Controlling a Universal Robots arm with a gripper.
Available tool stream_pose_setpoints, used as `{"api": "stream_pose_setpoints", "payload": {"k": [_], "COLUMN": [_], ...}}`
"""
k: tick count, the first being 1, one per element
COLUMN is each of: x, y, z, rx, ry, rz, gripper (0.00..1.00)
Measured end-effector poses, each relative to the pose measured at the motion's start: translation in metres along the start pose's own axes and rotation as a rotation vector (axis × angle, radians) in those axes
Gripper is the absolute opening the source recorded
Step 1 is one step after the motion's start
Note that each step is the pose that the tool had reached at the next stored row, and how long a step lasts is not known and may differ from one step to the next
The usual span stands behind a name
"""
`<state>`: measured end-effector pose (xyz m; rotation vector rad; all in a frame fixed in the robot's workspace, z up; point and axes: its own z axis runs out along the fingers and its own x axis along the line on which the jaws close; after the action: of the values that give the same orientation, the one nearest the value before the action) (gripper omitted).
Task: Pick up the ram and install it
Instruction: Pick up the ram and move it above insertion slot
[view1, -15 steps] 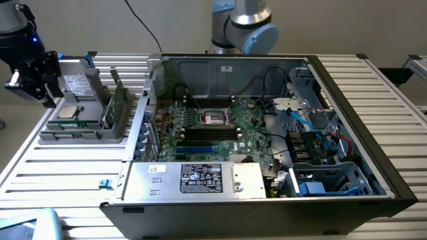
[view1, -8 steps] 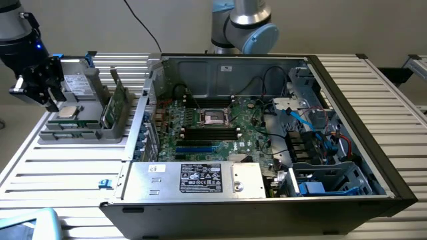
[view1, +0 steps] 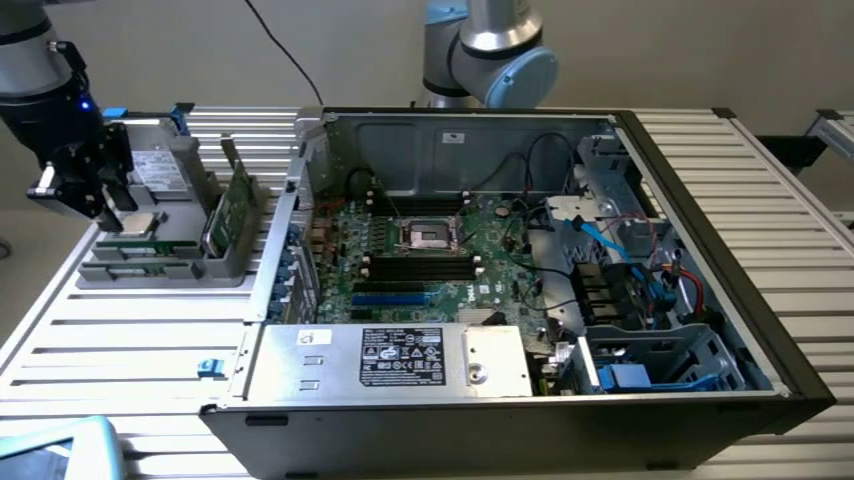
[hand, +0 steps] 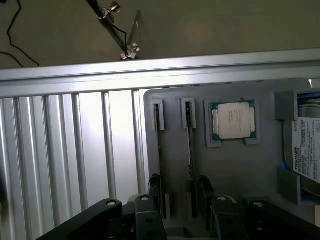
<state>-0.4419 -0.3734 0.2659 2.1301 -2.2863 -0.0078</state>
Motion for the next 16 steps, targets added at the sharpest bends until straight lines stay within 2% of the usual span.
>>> {"api": "stream_pose_setpoints", "payload": {"k": [5,12,16], "x": [0.009,0.010,0.011], "y": [-0.0009,-0.0076,-0.0086], "z": [0.0093,0.0220,0.0292], "rx": [0.0003,0.0001,0.0000], "ry": [-0.0003,-0.0003,-0.0003], "rz": [0.001,0.009,0.013], "gripper": [0.43,0.43,0.43]}}
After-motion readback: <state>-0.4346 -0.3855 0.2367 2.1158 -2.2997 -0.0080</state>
